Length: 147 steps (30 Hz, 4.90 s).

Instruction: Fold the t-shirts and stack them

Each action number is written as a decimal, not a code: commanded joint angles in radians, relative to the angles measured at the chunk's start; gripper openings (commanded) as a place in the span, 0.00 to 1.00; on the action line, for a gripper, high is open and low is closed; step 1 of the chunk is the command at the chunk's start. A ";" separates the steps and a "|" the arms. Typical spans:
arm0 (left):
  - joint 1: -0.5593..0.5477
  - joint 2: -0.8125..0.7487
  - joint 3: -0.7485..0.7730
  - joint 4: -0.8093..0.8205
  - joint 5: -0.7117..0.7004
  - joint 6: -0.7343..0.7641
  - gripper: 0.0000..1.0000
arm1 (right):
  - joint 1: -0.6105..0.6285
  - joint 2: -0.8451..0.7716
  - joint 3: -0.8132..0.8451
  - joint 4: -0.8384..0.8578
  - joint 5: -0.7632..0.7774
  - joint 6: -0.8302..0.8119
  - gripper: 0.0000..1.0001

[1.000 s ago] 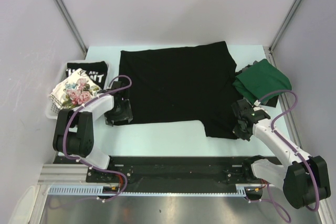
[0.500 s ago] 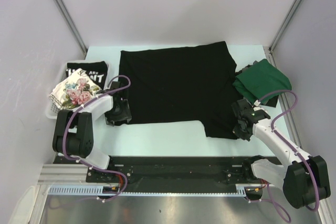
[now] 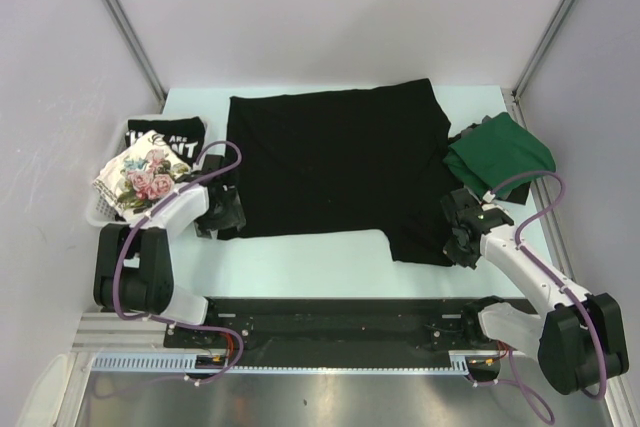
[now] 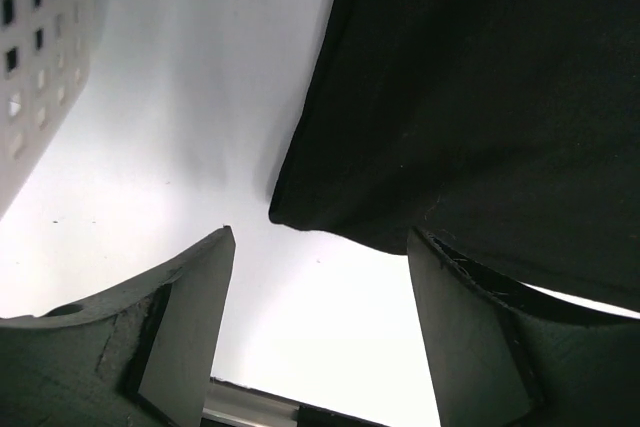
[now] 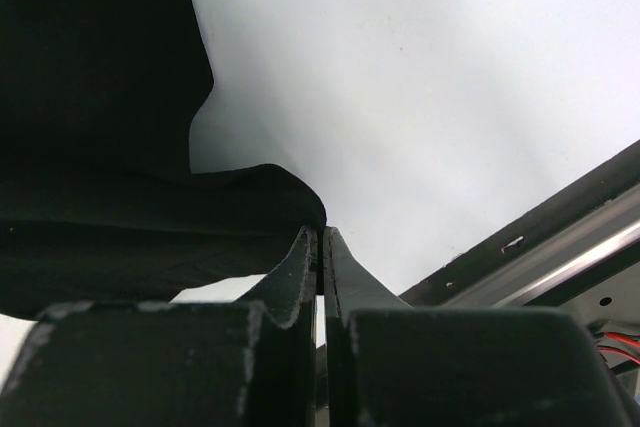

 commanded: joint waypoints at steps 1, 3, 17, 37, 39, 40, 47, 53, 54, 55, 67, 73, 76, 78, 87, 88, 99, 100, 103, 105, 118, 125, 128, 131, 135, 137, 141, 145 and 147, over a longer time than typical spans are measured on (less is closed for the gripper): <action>0.020 -0.016 -0.033 0.020 0.027 -0.039 0.74 | -0.006 -0.005 0.035 -0.021 0.015 -0.009 0.00; 0.021 0.001 -0.041 0.026 0.034 -0.045 0.73 | -0.008 -0.004 0.035 -0.021 0.014 -0.011 0.00; 0.025 0.037 -0.044 0.023 0.034 -0.073 0.68 | -0.006 0.001 0.035 -0.021 0.011 -0.016 0.00; 0.029 0.072 -0.050 0.057 0.043 -0.073 0.66 | -0.006 0.018 0.034 -0.017 0.006 -0.025 0.00; 0.031 0.080 -0.046 0.061 0.046 -0.070 0.63 | -0.006 0.018 0.034 -0.015 0.003 -0.023 0.00; 0.031 0.081 -0.044 0.060 0.047 -0.068 0.62 | -0.006 0.021 0.034 -0.015 0.004 -0.025 0.00; 0.031 0.078 -0.044 0.067 0.058 -0.065 0.48 | -0.005 0.021 0.034 -0.018 0.003 -0.025 0.00; 0.034 0.081 -0.026 0.049 0.034 -0.055 0.42 | -0.006 0.022 0.034 -0.018 0.001 -0.026 0.00; 0.032 0.078 -0.023 0.041 0.029 -0.055 0.43 | -0.006 0.022 0.034 -0.018 0.003 -0.026 0.00; 0.034 0.074 -0.016 0.028 0.009 -0.053 0.45 | -0.006 0.025 0.034 -0.018 0.003 -0.025 0.00; 0.034 -0.018 -0.007 0.014 -0.005 -0.045 0.50 | -0.003 0.036 0.034 -0.017 0.004 -0.022 0.00; 0.035 -0.023 -0.004 0.020 -0.019 -0.048 0.49 | -0.003 0.035 0.034 -0.018 0.004 -0.023 0.00; 0.041 0.009 -0.004 0.023 -0.042 -0.050 0.48 | -0.003 0.032 0.034 -0.017 0.007 -0.020 0.00; 0.044 0.024 -0.001 0.027 -0.055 -0.047 0.47 | -0.003 0.032 0.034 -0.017 0.009 -0.022 0.00; 0.058 0.081 0.025 0.038 -0.085 -0.035 0.47 | -0.003 0.028 0.034 -0.021 0.006 -0.022 0.00; 0.058 0.087 0.027 0.037 -0.085 -0.033 0.47 | -0.003 0.032 0.034 -0.020 0.004 -0.023 0.00; 0.060 0.165 0.025 0.038 -0.066 -0.027 0.47 | -0.005 0.038 0.034 -0.020 0.004 -0.023 0.00; 0.058 0.167 0.024 0.038 -0.065 -0.026 0.47 | -0.005 0.038 0.034 -0.021 0.004 -0.023 0.00; 0.058 0.161 0.024 0.029 -0.065 -0.021 0.47 | -0.003 0.039 0.034 -0.020 0.006 -0.020 0.00; 0.058 0.153 0.023 0.029 -0.063 -0.018 0.48 | -0.005 0.041 0.034 -0.021 0.009 -0.017 0.00; 0.058 0.110 -0.009 0.026 -0.022 -0.022 0.47 | -0.003 0.055 0.034 -0.018 0.011 -0.016 0.00; 0.058 0.124 -0.015 0.024 -0.003 -0.024 0.45 | -0.003 0.061 0.034 -0.017 0.009 -0.017 0.00; 0.058 0.121 -0.018 0.031 0.003 -0.025 0.29 | -0.003 0.058 0.034 -0.015 0.011 -0.017 0.00; 0.058 0.132 -0.010 0.031 0.015 -0.025 0.07 | -0.005 0.058 0.034 -0.017 0.011 -0.017 0.00; 0.058 0.130 -0.007 0.029 0.023 -0.030 0.00 | -0.005 0.056 0.034 -0.015 0.011 -0.017 0.00; 0.058 0.127 0.002 0.026 0.024 -0.032 0.00 | -0.005 0.056 0.034 -0.015 0.009 -0.017 0.00; 0.058 0.097 0.030 0.008 0.018 -0.026 0.00 | -0.011 0.026 0.035 -0.017 0.007 -0.019 0.00; 0.058 0.058 0.079 -0.029 0.004 -0.016 0.00 | -0.035 -0.028 0.037 -0.004 -0.012 -0.022 0.00; 0.058 0.044 0.112 -0.041 -0.006 -0.012 0.00 | -0.048 -0.044 0.045 -0.001 -0.019 -0.022 0.00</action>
